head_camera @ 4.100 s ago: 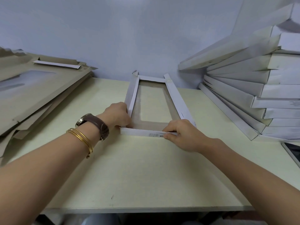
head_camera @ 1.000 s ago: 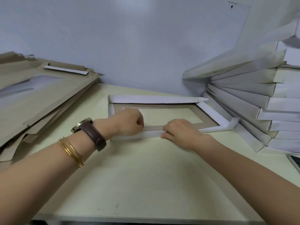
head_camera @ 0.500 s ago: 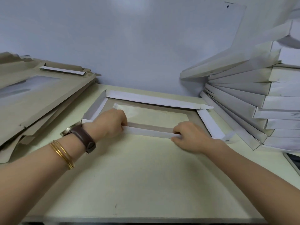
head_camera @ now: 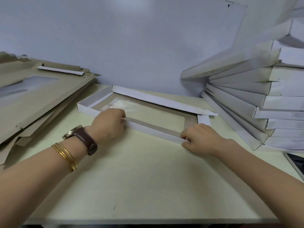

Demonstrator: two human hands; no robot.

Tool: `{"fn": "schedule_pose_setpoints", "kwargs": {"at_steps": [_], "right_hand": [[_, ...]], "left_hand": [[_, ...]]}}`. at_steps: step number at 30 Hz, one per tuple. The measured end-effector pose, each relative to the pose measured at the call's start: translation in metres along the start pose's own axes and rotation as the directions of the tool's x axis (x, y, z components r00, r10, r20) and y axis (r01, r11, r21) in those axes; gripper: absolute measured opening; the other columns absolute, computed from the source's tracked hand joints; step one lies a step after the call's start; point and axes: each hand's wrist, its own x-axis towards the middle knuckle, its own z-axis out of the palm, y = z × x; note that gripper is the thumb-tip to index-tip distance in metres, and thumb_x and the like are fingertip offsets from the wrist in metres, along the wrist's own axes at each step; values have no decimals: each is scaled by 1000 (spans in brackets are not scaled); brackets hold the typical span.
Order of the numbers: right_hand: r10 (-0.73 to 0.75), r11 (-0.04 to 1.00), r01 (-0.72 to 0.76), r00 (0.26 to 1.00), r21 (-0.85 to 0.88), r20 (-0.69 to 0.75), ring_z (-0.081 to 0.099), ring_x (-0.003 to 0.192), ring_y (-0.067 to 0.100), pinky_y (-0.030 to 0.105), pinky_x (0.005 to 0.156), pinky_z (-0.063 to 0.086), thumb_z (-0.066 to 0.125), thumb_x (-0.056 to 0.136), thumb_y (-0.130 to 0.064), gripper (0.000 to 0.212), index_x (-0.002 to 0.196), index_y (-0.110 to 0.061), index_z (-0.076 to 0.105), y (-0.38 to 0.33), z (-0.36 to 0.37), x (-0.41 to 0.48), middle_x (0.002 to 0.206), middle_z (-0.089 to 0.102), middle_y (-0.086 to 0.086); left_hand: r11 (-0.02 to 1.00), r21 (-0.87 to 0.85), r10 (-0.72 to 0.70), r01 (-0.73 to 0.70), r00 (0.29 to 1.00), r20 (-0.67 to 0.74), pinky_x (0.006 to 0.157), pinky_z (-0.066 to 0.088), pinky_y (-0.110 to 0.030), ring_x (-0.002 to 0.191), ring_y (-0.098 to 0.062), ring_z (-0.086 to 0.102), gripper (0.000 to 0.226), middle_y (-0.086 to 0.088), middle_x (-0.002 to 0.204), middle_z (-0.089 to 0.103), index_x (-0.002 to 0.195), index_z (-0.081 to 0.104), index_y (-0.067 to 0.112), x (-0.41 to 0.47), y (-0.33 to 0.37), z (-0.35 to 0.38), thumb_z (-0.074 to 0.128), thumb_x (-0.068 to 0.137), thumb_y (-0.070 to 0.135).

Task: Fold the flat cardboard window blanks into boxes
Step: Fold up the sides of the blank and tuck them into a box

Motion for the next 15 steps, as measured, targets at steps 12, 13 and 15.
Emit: {"fn": "schedule_pose_setpoints", "kwargs": {"at_steps": [12, 13, 15], "right_hand": [[50, 930, -49, 999, 365, 6, 58, 74, 28, 30, 61, 45, 62, 77, -20, 12, 75, -9, 57, -92, -14, 26, 74, 60, 6], [50, 889, -65, 998, 454, 45, 61, 70, 25, 28, 60, 47, 63, 78, -24, 17, 70, -10, 57, -95, -14, 27, 66, 62, 3], [4, 779, -104, 987, 618, 161, 67, 59, 15, 25, 63, 53, 66, 80, -38, 33, 65, -8, 62, -99, -18, 27, 53, 66, 1]], "left_hand": [[977, -208, 77, -41, 983, 165, 65, 40, -33, 82, -29, 58, 32, -10, 81, 64, 78, 61, 6, -16, 60, 10, 46, 95, 29], [982, -191, 48, -16, 986, 162, 61, 39, -32, 80, -29, 57, 30, -9, 79, 62, 73, 59, 8, -15, 59, 9, 50, 92, 29], [988, -150, 2, 22, 988, 154, 52, 34, -30, 71, -28, 54, 26, -7, 71, 57, 61, 51, 13, -13, 55, 8, 58, 82, 27]]}}
